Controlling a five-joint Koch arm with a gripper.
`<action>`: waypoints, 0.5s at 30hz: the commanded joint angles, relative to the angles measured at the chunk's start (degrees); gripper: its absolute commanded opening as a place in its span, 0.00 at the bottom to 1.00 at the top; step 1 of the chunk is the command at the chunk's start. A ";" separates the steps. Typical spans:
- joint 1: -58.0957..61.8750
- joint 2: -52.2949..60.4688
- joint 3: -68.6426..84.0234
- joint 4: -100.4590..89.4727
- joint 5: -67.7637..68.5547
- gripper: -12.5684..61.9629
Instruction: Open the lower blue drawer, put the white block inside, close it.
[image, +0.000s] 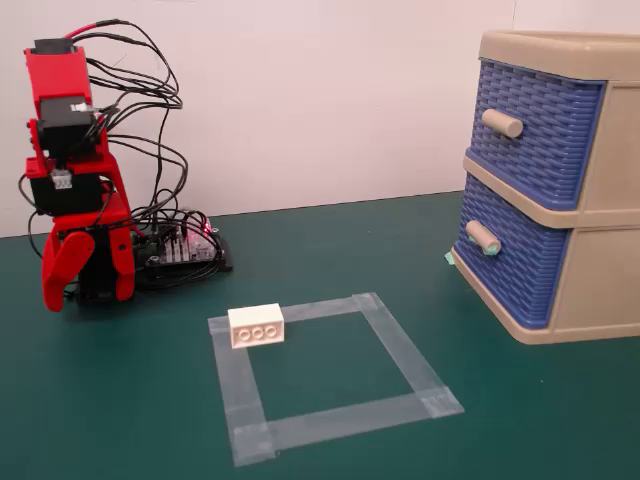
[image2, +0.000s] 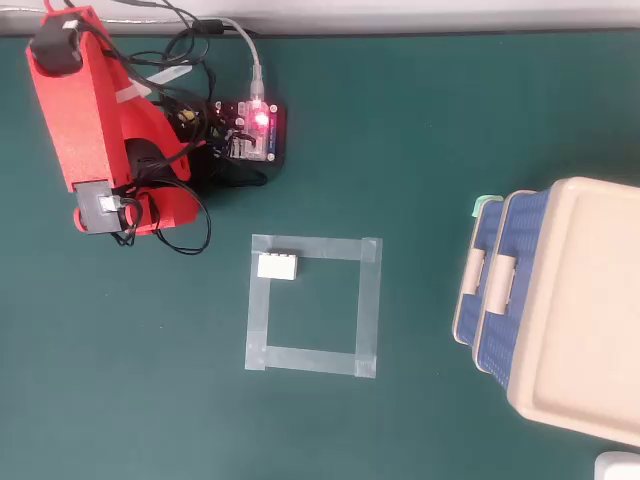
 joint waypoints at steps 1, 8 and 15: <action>-0.09 2.64 0.70 6.50 2.55 0.63; -0.18 2.64 0.70 6.50 2.55 0.63; -0.18 2.72 -0.70 6.24 2.72 0.62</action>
